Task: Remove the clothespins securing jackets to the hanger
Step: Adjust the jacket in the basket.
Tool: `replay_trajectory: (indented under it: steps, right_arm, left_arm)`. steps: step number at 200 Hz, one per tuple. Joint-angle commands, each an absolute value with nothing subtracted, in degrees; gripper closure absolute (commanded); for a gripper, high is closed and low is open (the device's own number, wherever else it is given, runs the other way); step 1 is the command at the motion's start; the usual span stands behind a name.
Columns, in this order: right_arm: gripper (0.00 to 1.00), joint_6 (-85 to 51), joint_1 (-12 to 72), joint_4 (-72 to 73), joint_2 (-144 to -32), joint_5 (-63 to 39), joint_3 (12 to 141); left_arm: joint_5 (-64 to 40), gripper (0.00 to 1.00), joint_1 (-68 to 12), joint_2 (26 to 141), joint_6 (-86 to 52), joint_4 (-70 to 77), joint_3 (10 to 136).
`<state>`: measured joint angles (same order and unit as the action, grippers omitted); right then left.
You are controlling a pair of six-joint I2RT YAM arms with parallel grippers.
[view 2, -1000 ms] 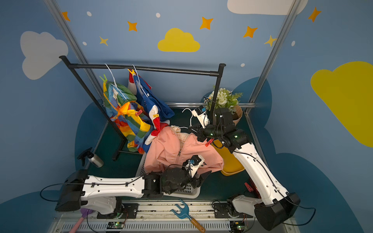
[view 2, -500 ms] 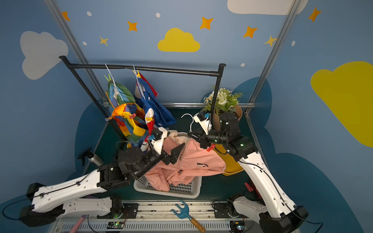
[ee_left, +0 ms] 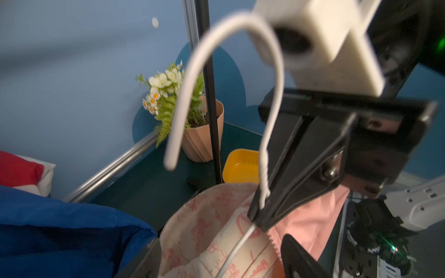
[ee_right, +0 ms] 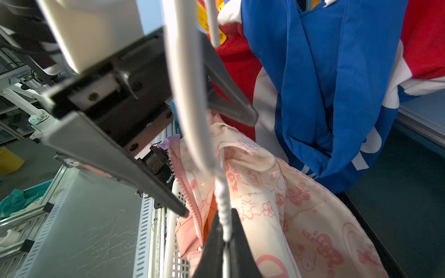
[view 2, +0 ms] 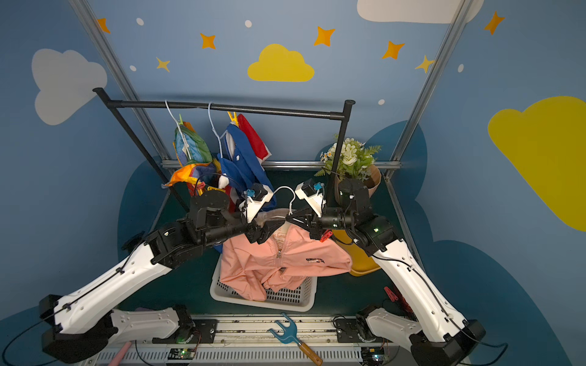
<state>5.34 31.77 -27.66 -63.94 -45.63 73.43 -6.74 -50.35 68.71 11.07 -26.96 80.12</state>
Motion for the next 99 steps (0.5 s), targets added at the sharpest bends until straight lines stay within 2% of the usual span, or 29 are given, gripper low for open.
replay_trajectory:
  steps: [1, 57, 99]
  right_arm:
    - [1.0, 6.23, 31.92, -24.48, -63.26, -48.45, 75.98]
    - [1.0, 7.48, 31.95, -24.8, -64.51, -52.16, 76.86]
    - [1.0, 7.55, 32.03, -24.72, -64.94, -54.29, 77.18]
  left_arm:
    - [-16.84, 0.21, -47.99, 67.67, 13.14, -29.35, 81.67]
    - [-28.65, 0.29, -43.44, 68.53, 13.14, -28.76, 81.12]
    - [-32.59, 0.38, -42.47, 71.39, 13.8, -30.33, 84.03]
